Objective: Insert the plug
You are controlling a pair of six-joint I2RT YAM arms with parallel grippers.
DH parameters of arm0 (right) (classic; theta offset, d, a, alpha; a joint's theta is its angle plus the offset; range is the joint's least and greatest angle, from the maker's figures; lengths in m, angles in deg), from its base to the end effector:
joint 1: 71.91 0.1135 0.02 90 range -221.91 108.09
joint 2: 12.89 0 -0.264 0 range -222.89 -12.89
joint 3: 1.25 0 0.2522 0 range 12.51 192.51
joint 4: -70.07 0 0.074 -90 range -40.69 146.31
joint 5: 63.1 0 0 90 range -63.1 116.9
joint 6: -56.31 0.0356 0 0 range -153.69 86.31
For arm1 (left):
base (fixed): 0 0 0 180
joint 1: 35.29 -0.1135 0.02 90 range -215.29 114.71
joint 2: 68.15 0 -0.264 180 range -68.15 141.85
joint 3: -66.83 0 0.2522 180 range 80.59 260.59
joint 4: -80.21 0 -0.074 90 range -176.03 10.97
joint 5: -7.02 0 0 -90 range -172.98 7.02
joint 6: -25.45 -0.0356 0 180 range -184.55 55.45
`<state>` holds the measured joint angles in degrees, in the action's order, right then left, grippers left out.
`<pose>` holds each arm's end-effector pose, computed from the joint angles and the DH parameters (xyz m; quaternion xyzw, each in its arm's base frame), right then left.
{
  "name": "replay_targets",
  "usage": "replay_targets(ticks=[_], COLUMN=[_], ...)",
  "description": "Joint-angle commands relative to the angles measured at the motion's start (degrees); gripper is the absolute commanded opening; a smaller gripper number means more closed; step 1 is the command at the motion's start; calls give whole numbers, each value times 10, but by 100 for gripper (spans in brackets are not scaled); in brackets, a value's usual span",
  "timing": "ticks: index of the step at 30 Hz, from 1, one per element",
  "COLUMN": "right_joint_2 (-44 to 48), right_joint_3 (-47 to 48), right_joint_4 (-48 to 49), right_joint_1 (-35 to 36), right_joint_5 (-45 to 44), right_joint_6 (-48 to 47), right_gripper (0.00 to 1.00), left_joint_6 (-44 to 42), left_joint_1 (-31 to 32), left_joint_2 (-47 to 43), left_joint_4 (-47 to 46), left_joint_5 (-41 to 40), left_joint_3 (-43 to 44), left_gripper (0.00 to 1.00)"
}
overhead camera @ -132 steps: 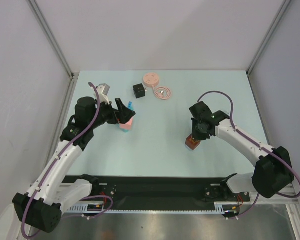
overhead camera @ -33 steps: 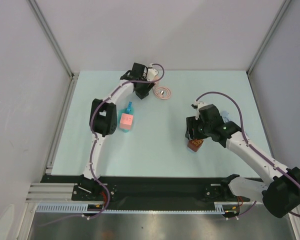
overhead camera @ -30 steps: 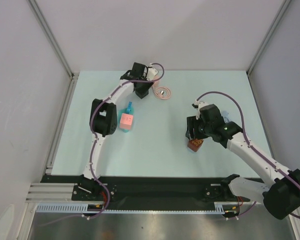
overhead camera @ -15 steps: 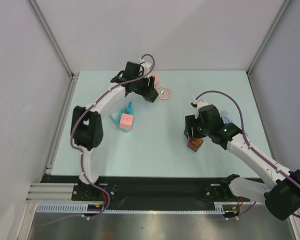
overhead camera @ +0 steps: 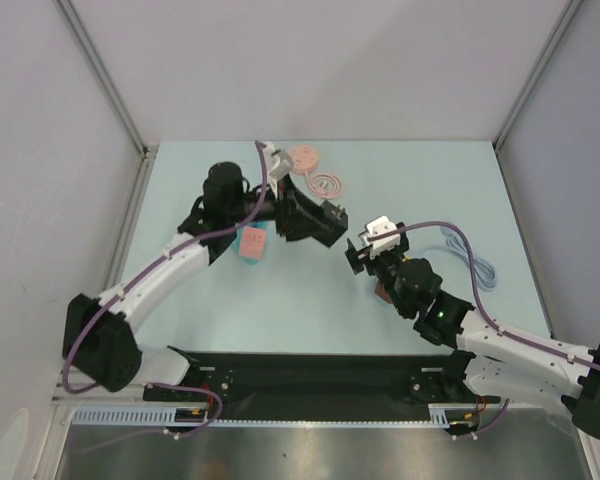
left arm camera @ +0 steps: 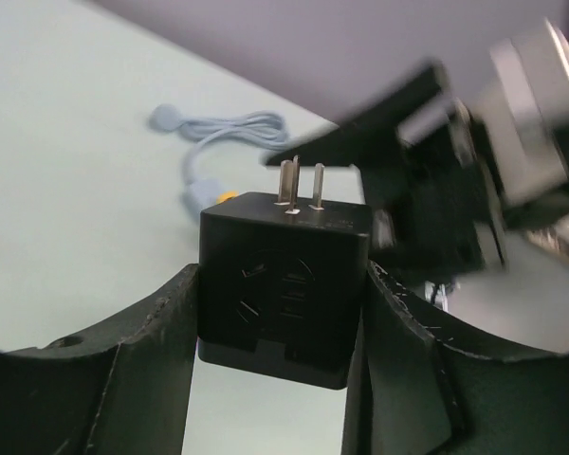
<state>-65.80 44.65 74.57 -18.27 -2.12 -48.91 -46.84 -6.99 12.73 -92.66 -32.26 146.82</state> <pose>0.1420 0.1638 0.2887 -0.2525 0.6748 0.0493 0.6917 0.2739 -0.1788 0.3568 0.3427 0.6532 -0.5292 0.4192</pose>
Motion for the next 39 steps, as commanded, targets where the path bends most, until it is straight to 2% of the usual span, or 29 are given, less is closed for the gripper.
replay_targets(ticks=[1,4,9,11,12,13,14,15,17,19,20,21,24,26,30,34,35,39], right_joint_2=[44,69,76,76,76,76,72,66,35,13,1,-20,-56,-74,-143,-271,-288,-331], right_joint_3=[-5,-44,-45,-41,-39,-38,-38,-41,-42,-26,-9,-4,-6,-7,1,31,39,73], right_joint_4=[142,187,183,183,185,194,204,222,310,327,326,328,352,364,443,646,661,685], right_joint_1=[43,82,112,117,120,120,120,117,104,86,84,84,92,97,119,137,138,143], right_joint_5=[-120,-138,-184,-196,-205,-207,-209,-210,-211,-175,-161,-139,-101,-94,-116,-147,-149,-151], right_joint_6=[-76,-103,-132,-158,-171,-184,-220,-247,-307,-377,-400,-457,-550,-576,-665,-808,-853,-878], right_gripper=[77,76,78,79,81,81,83,84,88,88,89,90,93,95,98,98,99,99], left_joint_6=[-101,-97,-99,-82,-34,2,71,94,156,214,271,302,414,458,512,554,566,571], left_joint_1=[16,26,27,31,32,32,32,33,39,37,37,35,12,5,6,5,5,4], left_joint_2=[-99,-132,-120,-122,-120,-115,-111,-101,-100,-106,-108,-107,-89,-72,-78,-112,-117,-127], left_joint_4=[-185,-223,-183,-184,-175,-166,-145,-97,-73,-58,-51,-32,-19,-16,-9,-22,-22,-9], left_joint_5=[121,137,148,91,41,-57,-108,-137,-197,-241,-289,-306,-289,-264,-257,-285,-287,-287], left_joint_3=[-82,-101,-73,-70,-67,-61,-51,-25,-13,-17,-21,-27,-27,-11,13,-22,-27,-37], left_gripper=[0,0,0,0,0,0,0,0,0,0,0,0,0,0,0,0,0,0])
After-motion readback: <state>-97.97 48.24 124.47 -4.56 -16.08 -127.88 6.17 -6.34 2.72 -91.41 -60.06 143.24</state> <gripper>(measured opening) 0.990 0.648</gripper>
